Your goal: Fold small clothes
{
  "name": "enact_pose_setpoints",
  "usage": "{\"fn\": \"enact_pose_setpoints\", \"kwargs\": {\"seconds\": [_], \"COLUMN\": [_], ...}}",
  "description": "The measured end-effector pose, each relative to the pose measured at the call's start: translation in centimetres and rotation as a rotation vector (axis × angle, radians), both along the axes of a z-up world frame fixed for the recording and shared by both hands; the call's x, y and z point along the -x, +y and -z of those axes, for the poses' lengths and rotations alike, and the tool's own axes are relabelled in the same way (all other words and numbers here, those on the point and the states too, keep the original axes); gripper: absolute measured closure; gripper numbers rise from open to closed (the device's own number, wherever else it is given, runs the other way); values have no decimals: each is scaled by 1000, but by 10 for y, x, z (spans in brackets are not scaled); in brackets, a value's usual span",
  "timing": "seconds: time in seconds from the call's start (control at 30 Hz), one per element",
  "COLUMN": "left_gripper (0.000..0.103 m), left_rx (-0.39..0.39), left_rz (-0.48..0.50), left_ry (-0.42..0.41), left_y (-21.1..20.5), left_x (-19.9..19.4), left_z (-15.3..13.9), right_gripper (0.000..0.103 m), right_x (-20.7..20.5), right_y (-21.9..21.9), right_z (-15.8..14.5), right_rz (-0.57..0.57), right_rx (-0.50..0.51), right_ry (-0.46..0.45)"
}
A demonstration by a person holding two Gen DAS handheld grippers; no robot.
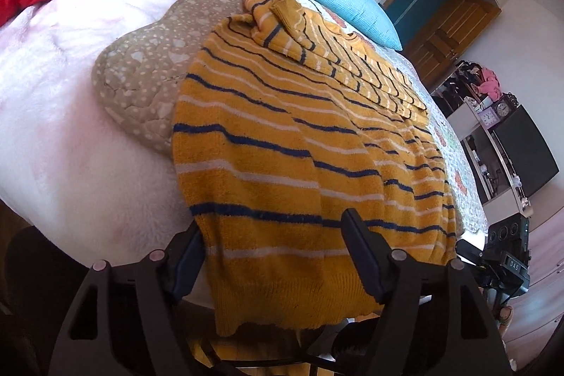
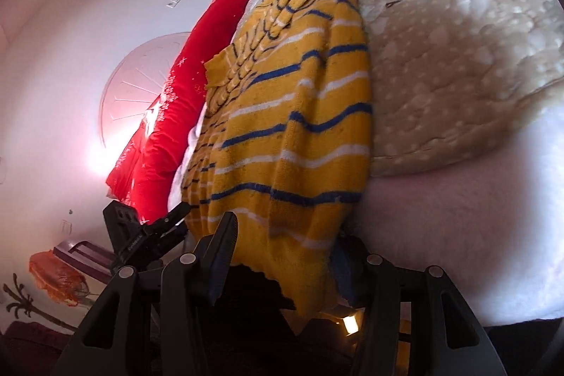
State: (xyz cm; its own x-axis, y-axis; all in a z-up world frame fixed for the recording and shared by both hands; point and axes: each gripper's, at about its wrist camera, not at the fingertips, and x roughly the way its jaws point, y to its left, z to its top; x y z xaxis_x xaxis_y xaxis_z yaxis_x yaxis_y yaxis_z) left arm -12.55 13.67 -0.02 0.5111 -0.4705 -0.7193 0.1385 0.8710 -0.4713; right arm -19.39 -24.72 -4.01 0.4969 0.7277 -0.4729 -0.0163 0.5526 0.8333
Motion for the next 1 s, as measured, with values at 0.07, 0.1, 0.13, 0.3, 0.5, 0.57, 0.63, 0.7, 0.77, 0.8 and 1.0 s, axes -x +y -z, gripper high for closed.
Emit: {"fn": "enact_pose_setpoints", "kwargs": {"seconds": [0.07,0.1,0.13,0.3,0.5,0.57,0.63,0.7,0.77,0.8,1.0], "left_gripper": [32,37,41,59,57,93,93,94,94,94,94], "left_rx": [13,10,10,89,69,9,8,-10,-25,-32,-13], "left_rz": [2,2,1,-1,-31,-44,-46,-32,-14,-7,30], "left_ry": [4,12,17,42,53,64,57,27,-7,-20,-7], "left_y": [1,2,4,15,6,3,1,-3,-6,-8,-11], "left_x": [0,-1,-1,5,6,1,5,13,26,32,57], "left_z": [1,2,1,6,8,3,-7,-19,-33,-39,-46], "right_gripper": [47,47,47,60,90,91,92,93,93,94,94], "right_x": [-6,-8,-9,-7,-12,-13,-8,0,13,21,49], "right_y": [17,23,29,31,24,26,26,23,17,12,-2], "right_z": [2,2,0,0,7,0,-11,-23,-35,-40,-40], "right_rz": [-30,-45,-58,-38,-18,-25,-38,-53,-59,-55,-33], "right_rx": [-1,11,26,41,32,44,33,16,4,3,0], "right_ry": [10,10,6,0,50,48,20,-12,-44,-55,-46]}}
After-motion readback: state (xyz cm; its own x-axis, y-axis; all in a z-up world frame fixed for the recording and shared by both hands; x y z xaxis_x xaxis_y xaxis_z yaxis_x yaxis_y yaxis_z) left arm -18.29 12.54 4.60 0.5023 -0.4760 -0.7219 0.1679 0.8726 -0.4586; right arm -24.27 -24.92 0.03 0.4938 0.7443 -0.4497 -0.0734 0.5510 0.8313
